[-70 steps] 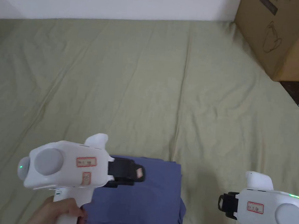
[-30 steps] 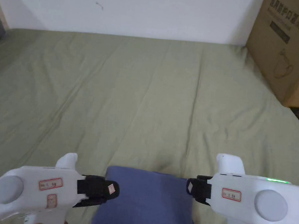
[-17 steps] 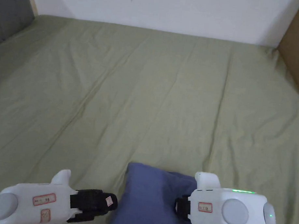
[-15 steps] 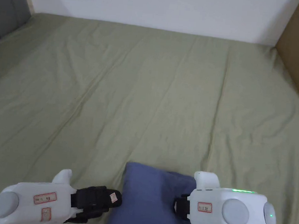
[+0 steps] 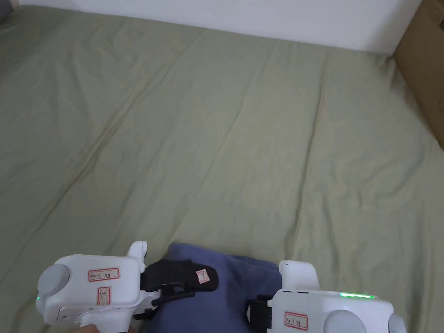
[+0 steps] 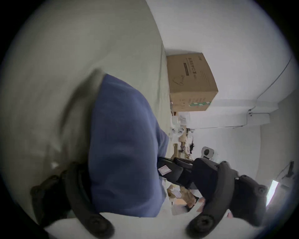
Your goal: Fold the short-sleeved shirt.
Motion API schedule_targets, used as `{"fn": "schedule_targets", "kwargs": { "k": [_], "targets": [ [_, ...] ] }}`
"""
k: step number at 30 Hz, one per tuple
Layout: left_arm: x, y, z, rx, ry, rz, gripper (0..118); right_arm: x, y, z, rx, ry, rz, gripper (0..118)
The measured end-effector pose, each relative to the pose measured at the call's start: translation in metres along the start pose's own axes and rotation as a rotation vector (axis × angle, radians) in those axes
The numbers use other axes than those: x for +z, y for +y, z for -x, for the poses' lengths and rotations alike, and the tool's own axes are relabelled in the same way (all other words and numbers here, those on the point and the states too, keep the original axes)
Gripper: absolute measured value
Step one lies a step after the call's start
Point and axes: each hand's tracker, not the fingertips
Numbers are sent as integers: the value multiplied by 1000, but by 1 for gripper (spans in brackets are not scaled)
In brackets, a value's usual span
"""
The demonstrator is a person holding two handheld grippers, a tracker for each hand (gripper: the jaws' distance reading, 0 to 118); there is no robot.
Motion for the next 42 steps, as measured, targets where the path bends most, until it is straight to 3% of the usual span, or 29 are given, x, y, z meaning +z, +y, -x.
{"fn": "schedule_targets", "kwargs": {
  "k": [1,2,7,13,18,29,34,36,40,42],
  "targets": [
    [0,1,4,13,10,4,32,0,0,0,-1,-2,-1,3],
    [-2,1,8,29,100,23,28,1,0,0,-2,-6,0,3],
    [14,-1,-3,-4,76,0,28,15,1,5,17,-9,-17,3],
    [67,19,-24,-131,288,-24,28,31,13,9,17,-8,-80,3],
    [134,50,-39,-204,542,-62,28,31,17,9,-6,-15,-91,3],
    [268,129,-37,-343,1288,-75,28,10,26,20,-1,-68,-48,3],
    [317,154,-21,-299,1382,-103,28,0,33,23,2,-86,-28,3],
    [327,154,-20,-291,1457,-102,37,-3,35,24,6,-94,-25,3],
    [337,149,-21,-325,1684,-131,97,-8,34,21,-1,-99,-12,3],
    [338,140,-28,-319,1635,-174,109,-8,31,19,-6,-98,-11,3]
  ]
}}
